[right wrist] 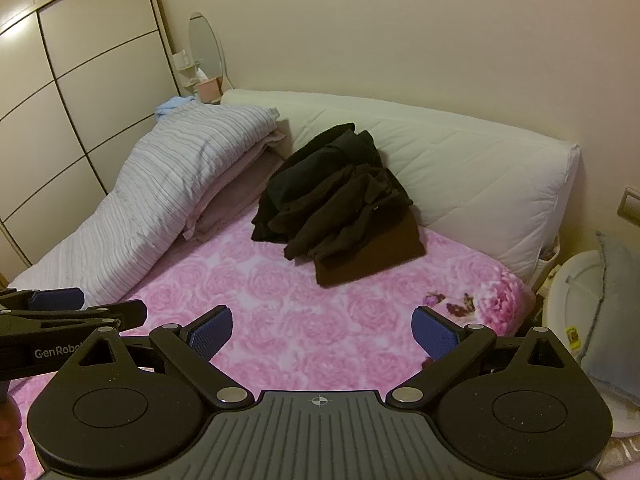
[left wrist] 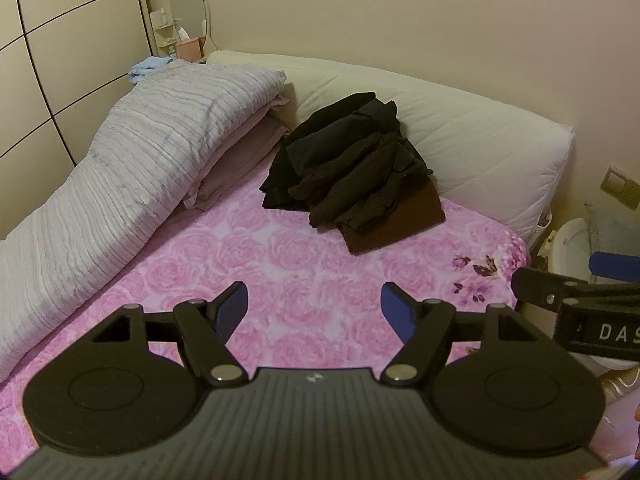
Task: Fold clothes
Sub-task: 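Approach the pile of dark clothes on the pillow with both tools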
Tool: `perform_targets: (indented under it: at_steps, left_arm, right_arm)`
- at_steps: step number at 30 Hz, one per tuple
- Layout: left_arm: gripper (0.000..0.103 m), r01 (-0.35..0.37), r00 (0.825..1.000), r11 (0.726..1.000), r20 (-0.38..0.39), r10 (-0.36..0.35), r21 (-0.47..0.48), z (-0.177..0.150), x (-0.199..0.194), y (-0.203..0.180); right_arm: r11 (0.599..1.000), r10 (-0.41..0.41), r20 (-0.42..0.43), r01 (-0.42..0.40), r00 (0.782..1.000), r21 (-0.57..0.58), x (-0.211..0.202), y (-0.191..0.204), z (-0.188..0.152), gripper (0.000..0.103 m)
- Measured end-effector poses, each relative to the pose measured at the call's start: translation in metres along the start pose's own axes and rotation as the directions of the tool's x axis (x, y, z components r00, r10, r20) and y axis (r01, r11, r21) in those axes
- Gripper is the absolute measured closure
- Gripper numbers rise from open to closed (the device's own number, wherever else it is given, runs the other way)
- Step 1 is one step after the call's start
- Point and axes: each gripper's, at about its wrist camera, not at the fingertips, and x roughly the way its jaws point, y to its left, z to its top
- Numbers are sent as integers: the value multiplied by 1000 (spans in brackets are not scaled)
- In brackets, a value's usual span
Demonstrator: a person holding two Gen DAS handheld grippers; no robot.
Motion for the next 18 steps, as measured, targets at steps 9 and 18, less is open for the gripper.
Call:
perform_targets:
  at_steps: [9,18]
  left_arm:
    - [32,15,1000,1000,10,-15,-7,-2,-1,12]
    - [32,25,999,1000,20,-25,-19,1,4,23]
  right_arm:
    - [1000,-13,6,13,1000,-5,2,12,-2,4]
    - [1000,-19,20,20,1000,-15,9,22,2,4]
